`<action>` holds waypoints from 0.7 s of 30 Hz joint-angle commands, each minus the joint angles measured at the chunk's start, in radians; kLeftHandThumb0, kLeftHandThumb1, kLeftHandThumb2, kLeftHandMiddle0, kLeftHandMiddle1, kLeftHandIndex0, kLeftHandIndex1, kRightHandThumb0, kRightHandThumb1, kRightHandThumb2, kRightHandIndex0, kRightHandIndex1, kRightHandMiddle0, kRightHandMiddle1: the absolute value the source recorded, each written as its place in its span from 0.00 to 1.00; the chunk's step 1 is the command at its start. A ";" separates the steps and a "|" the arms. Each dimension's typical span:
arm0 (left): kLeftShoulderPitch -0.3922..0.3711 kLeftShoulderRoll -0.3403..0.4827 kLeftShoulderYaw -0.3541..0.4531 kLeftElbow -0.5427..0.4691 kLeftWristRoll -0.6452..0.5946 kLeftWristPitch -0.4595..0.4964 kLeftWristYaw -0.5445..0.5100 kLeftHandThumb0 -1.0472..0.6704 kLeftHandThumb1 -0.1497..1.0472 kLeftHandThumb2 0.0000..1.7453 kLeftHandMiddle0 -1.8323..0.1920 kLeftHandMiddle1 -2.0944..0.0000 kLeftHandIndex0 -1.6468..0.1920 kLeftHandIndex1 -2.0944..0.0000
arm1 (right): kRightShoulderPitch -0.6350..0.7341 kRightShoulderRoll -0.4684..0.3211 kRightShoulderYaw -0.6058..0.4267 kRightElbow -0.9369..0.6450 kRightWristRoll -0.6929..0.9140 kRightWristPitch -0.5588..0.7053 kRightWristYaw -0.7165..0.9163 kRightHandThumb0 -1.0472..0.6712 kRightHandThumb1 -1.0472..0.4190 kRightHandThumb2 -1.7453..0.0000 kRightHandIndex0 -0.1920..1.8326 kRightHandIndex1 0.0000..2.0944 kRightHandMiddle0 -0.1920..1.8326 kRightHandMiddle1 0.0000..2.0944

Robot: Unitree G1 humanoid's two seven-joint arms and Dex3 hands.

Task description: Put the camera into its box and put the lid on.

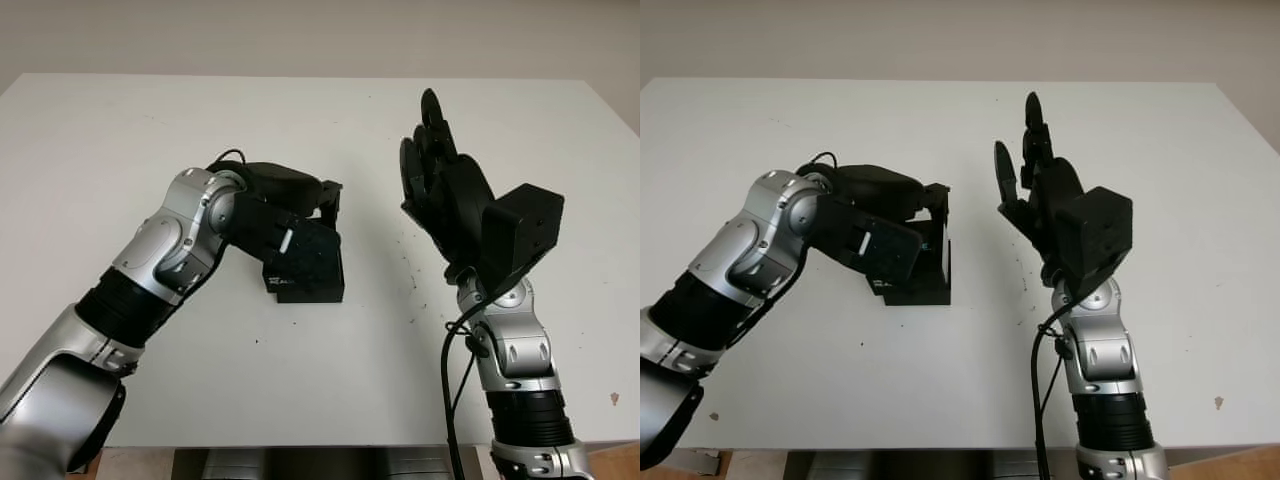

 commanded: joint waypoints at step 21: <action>-0.008 -0.026 -0.029 -0.016 0.025 0.000 -0.012 0.46 0.92 0.03 0.53 0.00 0.88 0.06 | -0.001 -0.002 0.010 -0.017 -0.024 0.010 0.006 0.14 0.00 0.63 0.00 0.00 0.00 0.01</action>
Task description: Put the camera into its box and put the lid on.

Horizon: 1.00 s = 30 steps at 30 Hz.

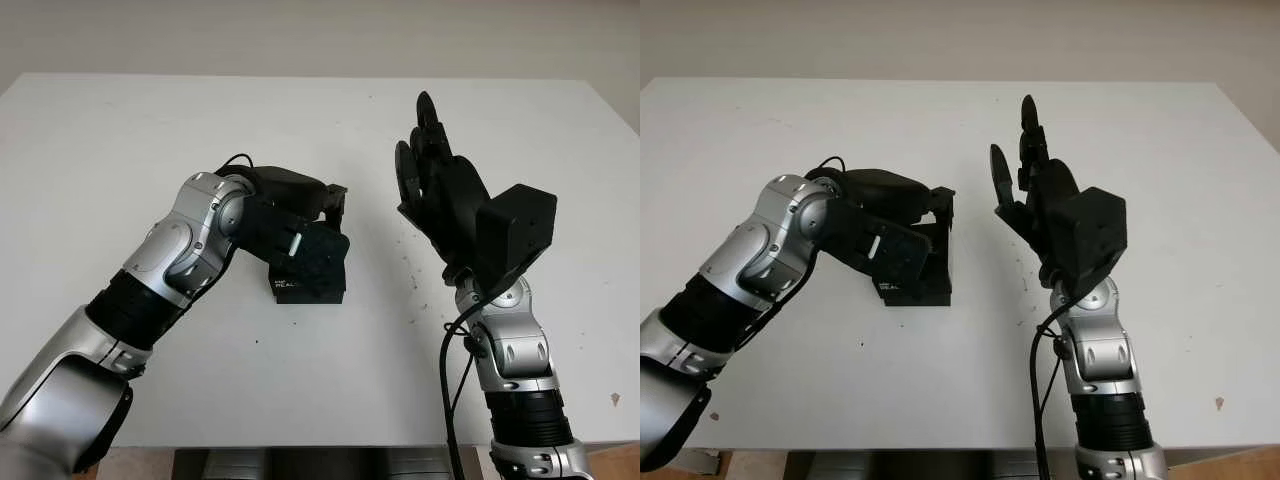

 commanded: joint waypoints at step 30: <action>0.021 -0.005 -0.039 -0.080 0.112 0.010 -0.100 0.15 1.00 0.03 0.94 0.64 0.89 0.90 | -0.005 -0.004 -0.001 0.006 -0.009 -0.018 0.004 0.12 0.00 0.63 0.00 0.00 0.00 0.00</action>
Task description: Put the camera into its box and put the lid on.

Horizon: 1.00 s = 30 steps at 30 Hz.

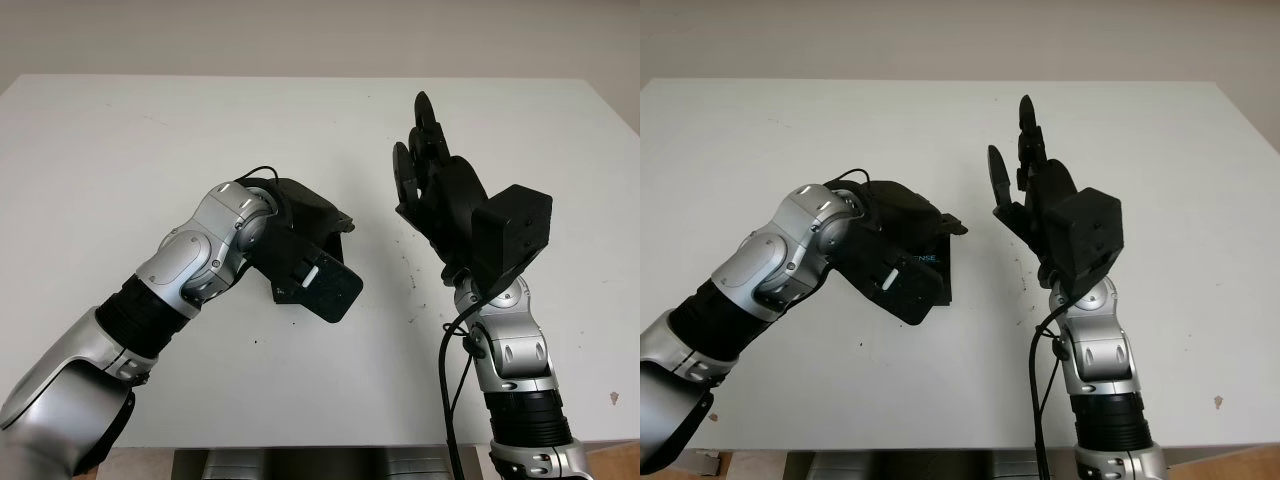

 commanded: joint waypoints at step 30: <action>0.194 -0.081 0.697 -0.099 -0.786 0.245 0.325 0.19 1.00 0.31 0.99 0.98 0.98 0.98 | -0.020 -0.010 -0.025 0.056 0.020 -0.046 0.032 0.14 0.00 0.64 0.00 0.00 0.00 0.00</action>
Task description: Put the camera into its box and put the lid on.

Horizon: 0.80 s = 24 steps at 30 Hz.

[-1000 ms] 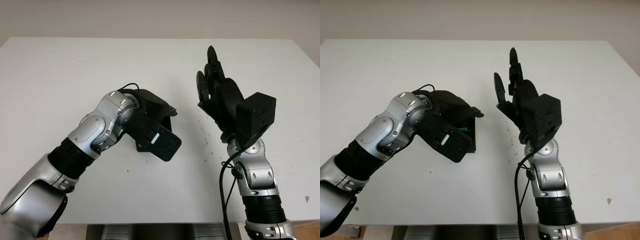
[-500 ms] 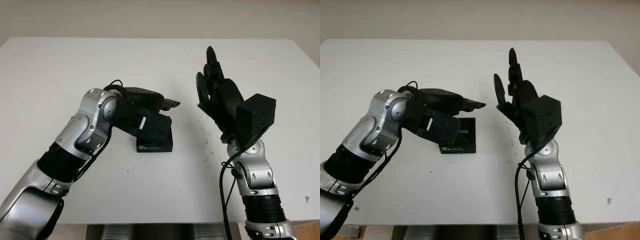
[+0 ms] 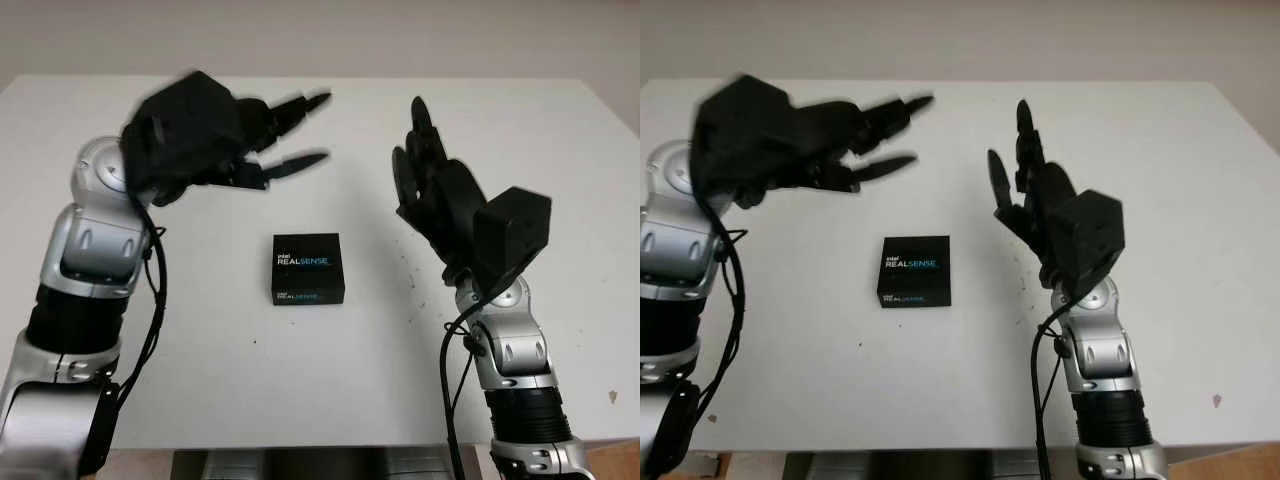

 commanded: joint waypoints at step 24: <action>0.329 -0.212 0.160 0.281 -0.304 -0.482 0.392 0.12 1.00 0.39 1.00 1.00 1.00 1.00 | -0.009 0.003 -0.009 0.126 0.015 -0.102 -0.007 0.13 0.00 0.58 0.00 0.00 0.00 0.00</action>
